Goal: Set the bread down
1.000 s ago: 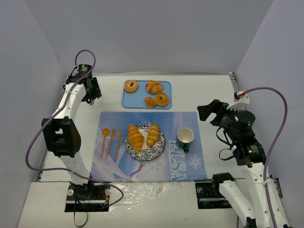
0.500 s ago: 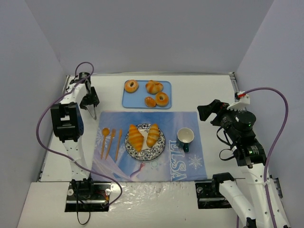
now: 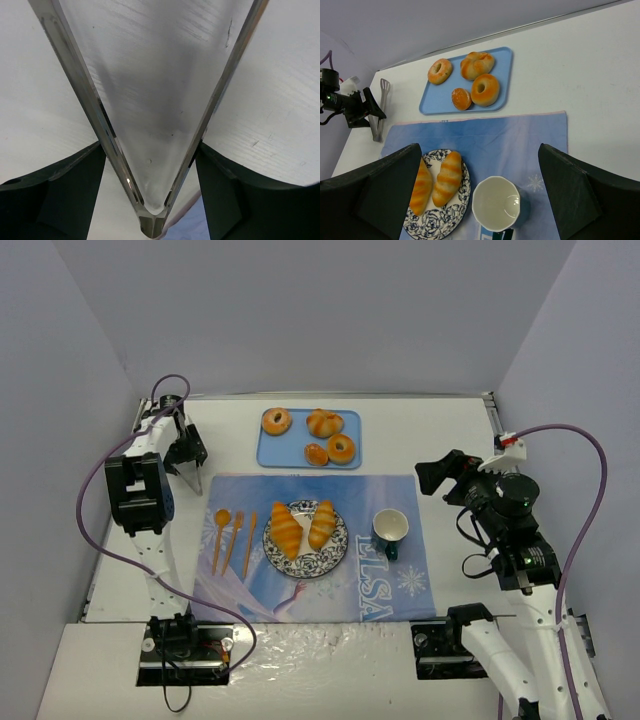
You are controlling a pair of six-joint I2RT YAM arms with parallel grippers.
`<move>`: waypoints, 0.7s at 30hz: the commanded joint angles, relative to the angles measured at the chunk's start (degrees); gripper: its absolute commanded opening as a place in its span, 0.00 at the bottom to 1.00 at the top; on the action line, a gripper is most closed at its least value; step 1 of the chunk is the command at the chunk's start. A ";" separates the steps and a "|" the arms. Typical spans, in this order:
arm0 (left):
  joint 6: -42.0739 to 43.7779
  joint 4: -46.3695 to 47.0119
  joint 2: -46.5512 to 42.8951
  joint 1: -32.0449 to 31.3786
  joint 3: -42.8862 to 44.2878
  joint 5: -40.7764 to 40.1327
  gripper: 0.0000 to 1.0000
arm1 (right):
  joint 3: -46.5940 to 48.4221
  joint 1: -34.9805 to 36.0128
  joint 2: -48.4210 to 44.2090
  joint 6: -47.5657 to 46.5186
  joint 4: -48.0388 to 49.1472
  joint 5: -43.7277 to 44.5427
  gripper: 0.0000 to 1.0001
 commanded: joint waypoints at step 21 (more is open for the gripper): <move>-0.93 1.47 -14.18 -0.24 -0.16 -0.33 0.80 | 2.47 0.03 -1.32 -0.08 4.07 -0.65 1.00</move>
